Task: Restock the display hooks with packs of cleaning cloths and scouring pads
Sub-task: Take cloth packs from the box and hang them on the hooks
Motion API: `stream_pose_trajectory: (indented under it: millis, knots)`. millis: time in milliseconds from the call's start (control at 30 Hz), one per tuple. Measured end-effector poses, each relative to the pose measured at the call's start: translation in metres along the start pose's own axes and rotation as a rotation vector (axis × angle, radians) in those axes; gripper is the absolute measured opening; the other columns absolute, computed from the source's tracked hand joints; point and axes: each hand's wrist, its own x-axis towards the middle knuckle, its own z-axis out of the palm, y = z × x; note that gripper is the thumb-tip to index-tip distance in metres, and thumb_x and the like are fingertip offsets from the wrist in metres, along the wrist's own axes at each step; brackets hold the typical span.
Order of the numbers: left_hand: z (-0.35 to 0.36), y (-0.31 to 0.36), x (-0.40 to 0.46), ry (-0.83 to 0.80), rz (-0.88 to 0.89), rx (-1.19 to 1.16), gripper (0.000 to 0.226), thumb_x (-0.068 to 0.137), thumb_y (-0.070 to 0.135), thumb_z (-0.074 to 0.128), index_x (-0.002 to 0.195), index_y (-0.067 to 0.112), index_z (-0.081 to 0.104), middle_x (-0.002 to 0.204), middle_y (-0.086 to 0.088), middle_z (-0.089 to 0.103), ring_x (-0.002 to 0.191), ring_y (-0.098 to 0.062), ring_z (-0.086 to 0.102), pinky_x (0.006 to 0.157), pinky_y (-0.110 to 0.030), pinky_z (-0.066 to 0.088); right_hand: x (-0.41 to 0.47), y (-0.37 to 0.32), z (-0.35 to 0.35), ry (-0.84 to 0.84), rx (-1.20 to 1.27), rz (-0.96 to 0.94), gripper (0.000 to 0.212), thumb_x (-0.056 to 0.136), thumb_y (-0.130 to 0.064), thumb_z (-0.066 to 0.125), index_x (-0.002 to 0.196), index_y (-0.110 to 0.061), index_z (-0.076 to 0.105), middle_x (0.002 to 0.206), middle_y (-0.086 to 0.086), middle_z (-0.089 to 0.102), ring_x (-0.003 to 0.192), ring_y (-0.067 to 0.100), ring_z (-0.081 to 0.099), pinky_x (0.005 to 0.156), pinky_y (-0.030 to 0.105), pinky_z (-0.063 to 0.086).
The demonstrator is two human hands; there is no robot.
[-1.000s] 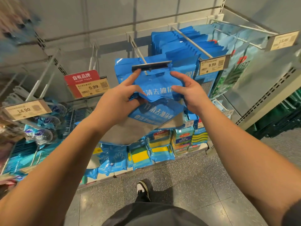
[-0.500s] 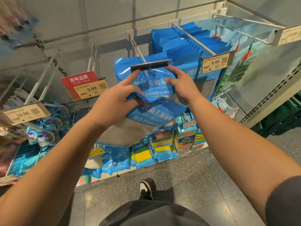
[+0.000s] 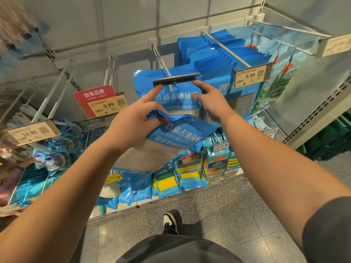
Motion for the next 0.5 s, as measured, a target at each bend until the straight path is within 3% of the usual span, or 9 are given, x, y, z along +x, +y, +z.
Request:
stream_pose_trajectory:
  millis: [100,200,300,400,500]
  knots:
    - [0.003,-0.002,-0.001,0.005,0.011,-0.026,0.019,0.090,0.020,0.072,0.085,0.038,0.064,0.144,0.044,0.024,0.126,-0.010,0.055,0.091,-0.043,0.053,-0.015,0.002,-0.007,-0.016,-0.042,-0.004,0.057,0.094,-0.011,0.065,0.146,-0.025,0.047,0.150,-0.007,0.046,0.132,0.003,0.041,0.107,0.024,0.036]
    - [0.008,-0.005,-0.001,0.037,0.013,-0.046,0.008,0.089,0.019,0.072,0.087,0.026,0.068,0.148,0.038,0.029,0.123,-0.011,0.057,0.092,-0.046,0.053,-0.038,0.009,-0.016,0.030,0.052,0.029,0.052,0.097,-0.017,0.062,0.146,-0.024,0.046,0.135,-0.010,0.056,0.126,0.007,0.051,0.101,0.024,0.042]
    - [0.015,-0.007,-0.003,0.087,-0.008,-0.082,0.002,0.090,0.015,0.073,0.092,0.015,0.072,0.152,0.028,0.034,0.117,0.008,0.052,0.095,-0.043,0.052,-0.066,0.028,-0.029,0.128,0.155,0.047,0.041,0.100,-0.028,0.058,0.140,-0.023,0.050,0.136,-0.006,0.055,0.127,0.012,0.052,0.103,0.030,0.044]
    - [0.022,-0.007,-0.008,0.125,-0.032,-0.137,0.015,0.090,0.015,0.074,0.087,0.029,0.070,0.153,0.022,0.037,0.122,0.013,0.044,0.095,-0.028,0.047,-0.094,0.042,-0.028,0.163,0.269,0.095,0.039,0.094,-0.040,0.063,0.128,-0.023,0.056,0.126,-0.004,0.058,0.117,0.015,0.056,0.094,0.031,0.044]
    - [0.033,-0.007,-0.015,0.155,-0.116,-0.301,0.030,0.090,0.017,0.074,0.084,0.045,0.066,0.149,0.022,0.037,0.129,0.011,0.042,0.093,-0.006,0.037,-0.112,0.048,-0.025,0.136,0.375,0.108,0.071,0.060,-0.066,0.082,0.112,-0.025,0.058,0.115,0.003,0.057,0.105,0.017,0.060,0.093,0.034,0.050]
